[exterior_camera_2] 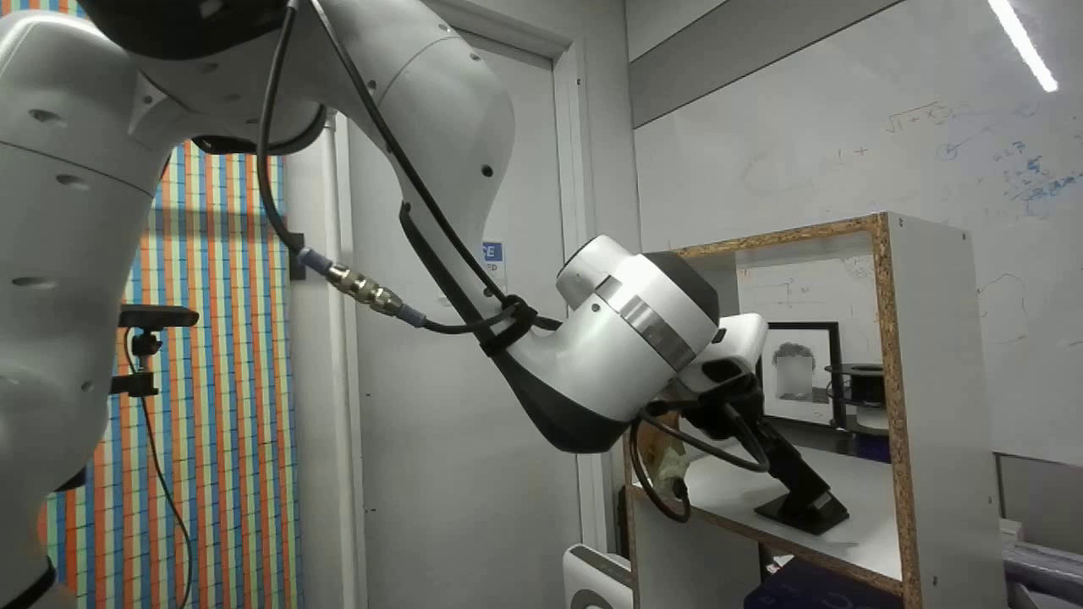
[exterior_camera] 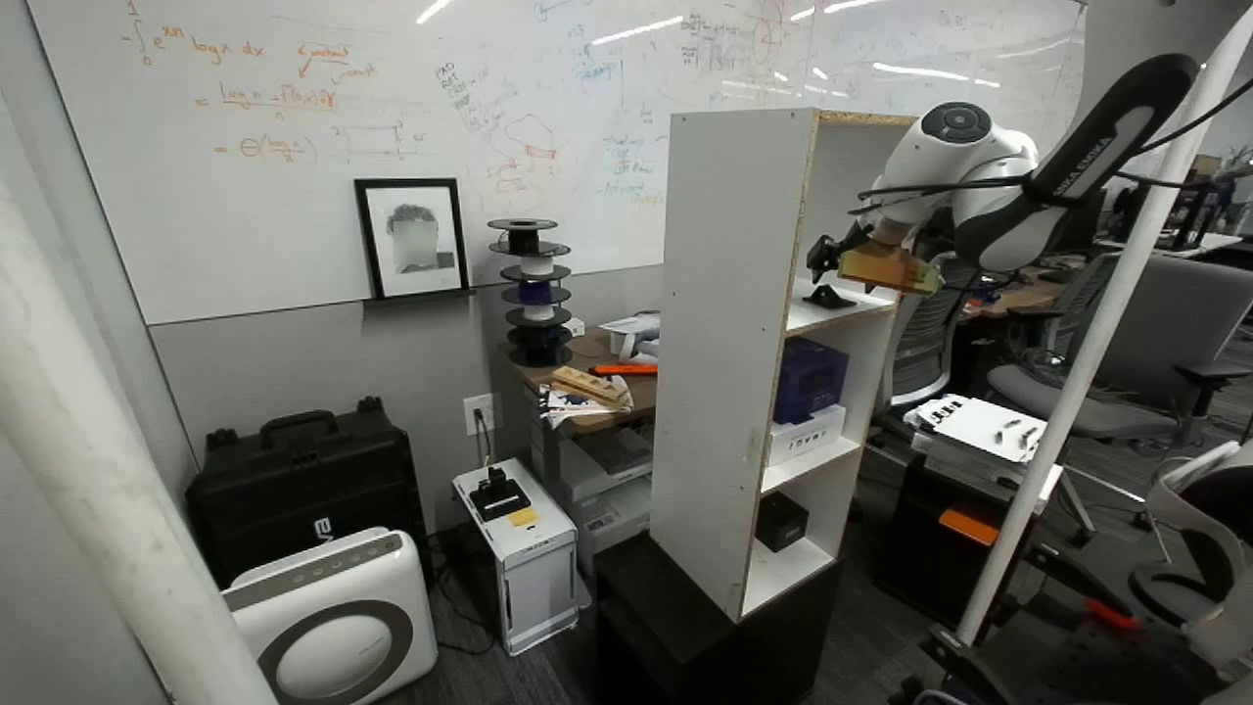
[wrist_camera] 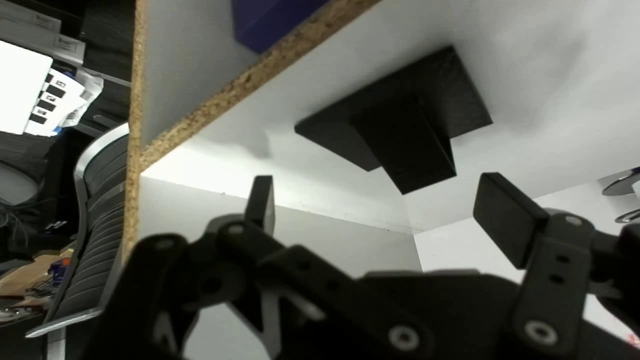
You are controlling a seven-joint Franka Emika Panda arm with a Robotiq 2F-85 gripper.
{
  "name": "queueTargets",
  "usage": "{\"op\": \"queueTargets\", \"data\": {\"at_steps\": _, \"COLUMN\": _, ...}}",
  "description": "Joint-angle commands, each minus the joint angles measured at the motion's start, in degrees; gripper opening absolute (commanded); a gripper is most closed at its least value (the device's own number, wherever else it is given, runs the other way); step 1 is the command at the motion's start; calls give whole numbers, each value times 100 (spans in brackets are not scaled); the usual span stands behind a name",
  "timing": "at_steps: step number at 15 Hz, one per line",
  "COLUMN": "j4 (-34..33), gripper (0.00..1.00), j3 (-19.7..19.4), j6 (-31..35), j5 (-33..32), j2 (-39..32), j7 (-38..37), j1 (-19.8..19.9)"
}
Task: Move the black to the top of the shelf
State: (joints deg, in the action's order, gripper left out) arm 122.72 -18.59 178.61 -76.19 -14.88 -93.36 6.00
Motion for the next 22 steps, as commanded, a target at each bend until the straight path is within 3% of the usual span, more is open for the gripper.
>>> {"op": "queueTargets", "data": {"at_steps": 1, "j4": -341, "gripper": 100, "j3": 37, "j6": 294, "j5": 151, "j2": -226, "j7": -93, "j1": 42}}
{"op": "queueTargets", "data": {"at_steps": 9, "j4": -521, "gripper": 100, "j3": 176, "j6": 480, "j5": 436, "j2": -507, "j7": -41, "j1": 43}}
{"op": "queueTargets", "data": {"at_steps": 10, "j4": -499, "gripper": 75, "j3": 201, "j6": 490, "j5": 474, "j2": -523, "j7": -24, "j1": 52}}
{"op": "queueTargets", "data": {"at_steps": 11, "j4": -477, "gripper": 74, "j3": 226, "j6": 495, "j5": 498, "j2": -535, "j7": -4, "j1": 60}}
{"op": "queueTargets", "data": {"at_steps": 19, "j4": -185, "gripper": 12, "j3": 182, "j6": 489, "j5": 448, "j2": -201, "j7": -35, "j1": 97}}
{"op": "queueTargets", "data": {"at_steps": 22, "j4": 146, "gripper": 18, "j3": 141, "j6": 533, "j5": 420, "j2": 127, "j7": -69, "j1": 169}}
